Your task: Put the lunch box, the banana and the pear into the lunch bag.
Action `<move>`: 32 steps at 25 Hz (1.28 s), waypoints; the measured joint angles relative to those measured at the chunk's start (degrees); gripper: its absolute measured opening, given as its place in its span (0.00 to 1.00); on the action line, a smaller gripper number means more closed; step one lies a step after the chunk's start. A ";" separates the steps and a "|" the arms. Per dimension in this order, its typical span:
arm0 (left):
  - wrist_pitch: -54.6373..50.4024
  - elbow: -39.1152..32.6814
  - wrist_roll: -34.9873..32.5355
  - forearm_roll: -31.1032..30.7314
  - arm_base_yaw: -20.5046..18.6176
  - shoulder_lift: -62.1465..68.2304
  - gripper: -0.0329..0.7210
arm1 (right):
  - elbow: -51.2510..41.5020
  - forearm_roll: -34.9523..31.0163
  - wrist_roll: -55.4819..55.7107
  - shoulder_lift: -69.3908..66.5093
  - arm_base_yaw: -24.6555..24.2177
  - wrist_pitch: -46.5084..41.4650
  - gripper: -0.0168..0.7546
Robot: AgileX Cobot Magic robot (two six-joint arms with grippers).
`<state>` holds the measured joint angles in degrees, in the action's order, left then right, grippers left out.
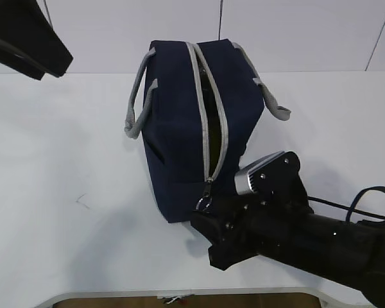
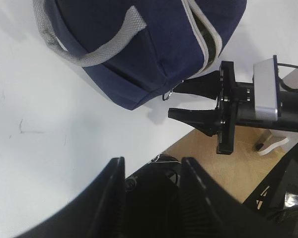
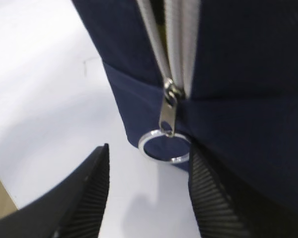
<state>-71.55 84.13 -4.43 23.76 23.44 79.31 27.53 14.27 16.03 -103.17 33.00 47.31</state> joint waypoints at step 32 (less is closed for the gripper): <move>0.00 0.00 0.00 1.84 0.00 0.00 0.39 | 0.00 1.02 -0.08 -1.04 0.00 1.16 0.42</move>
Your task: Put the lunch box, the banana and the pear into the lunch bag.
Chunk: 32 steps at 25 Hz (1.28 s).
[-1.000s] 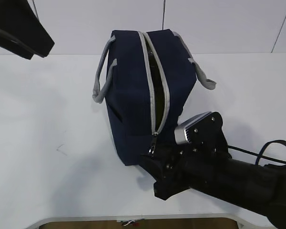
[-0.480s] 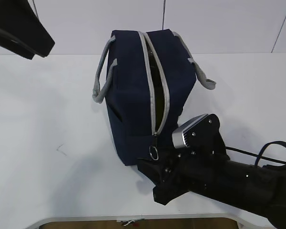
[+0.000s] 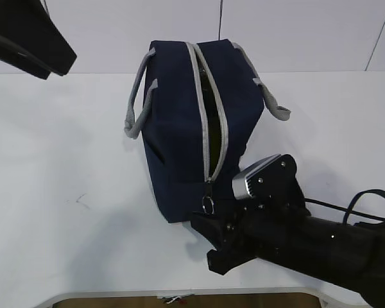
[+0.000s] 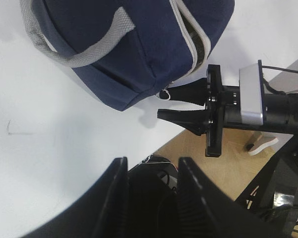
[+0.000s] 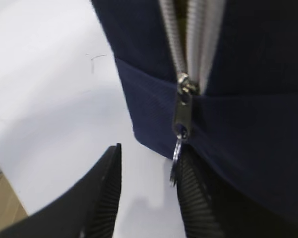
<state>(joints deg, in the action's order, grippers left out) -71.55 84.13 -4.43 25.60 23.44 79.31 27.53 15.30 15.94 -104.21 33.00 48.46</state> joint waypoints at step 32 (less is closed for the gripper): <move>0.00 0.00 0.44 0.02 0.00 0.00 0.38 | 0.00 -4.15 1.32 0.00 0.00 -1.82 0.16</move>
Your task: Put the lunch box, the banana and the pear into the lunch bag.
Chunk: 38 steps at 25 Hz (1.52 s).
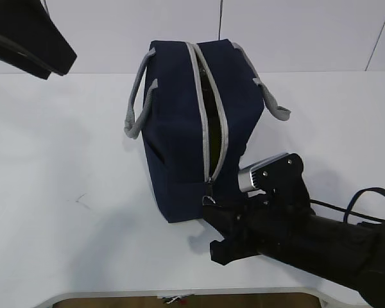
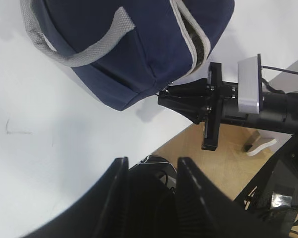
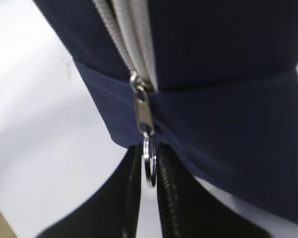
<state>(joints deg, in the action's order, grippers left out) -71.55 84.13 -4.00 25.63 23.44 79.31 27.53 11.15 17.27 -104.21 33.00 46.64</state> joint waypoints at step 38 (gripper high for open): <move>0.00 0.00 0.21 0.14 0.00 -0.88 0.37 | 0.29 10.26 15.78 15.50 0.00 -16.97 0.04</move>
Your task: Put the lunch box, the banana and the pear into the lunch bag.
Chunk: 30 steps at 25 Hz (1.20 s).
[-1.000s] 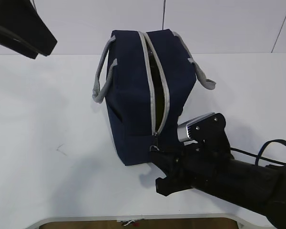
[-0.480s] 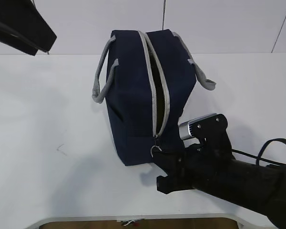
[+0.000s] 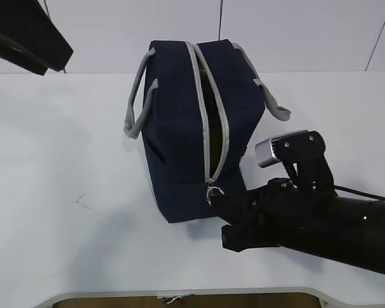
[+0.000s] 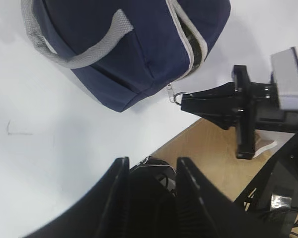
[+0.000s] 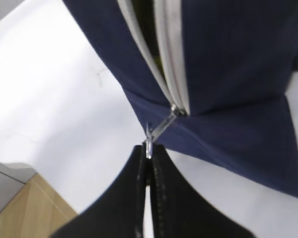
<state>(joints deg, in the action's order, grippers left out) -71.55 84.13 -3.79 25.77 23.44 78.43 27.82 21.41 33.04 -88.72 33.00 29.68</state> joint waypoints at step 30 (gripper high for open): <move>28.84 -27.97 -25.18 5.91 0.08 0.00 0.48 | 33.69 73.47 72.68 5.27 0.00 -15.03 0.04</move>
<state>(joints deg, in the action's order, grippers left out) -42.71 56.16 -28.96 31.69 23.52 78.43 61.50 94.88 105.72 -83.45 33.00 14.64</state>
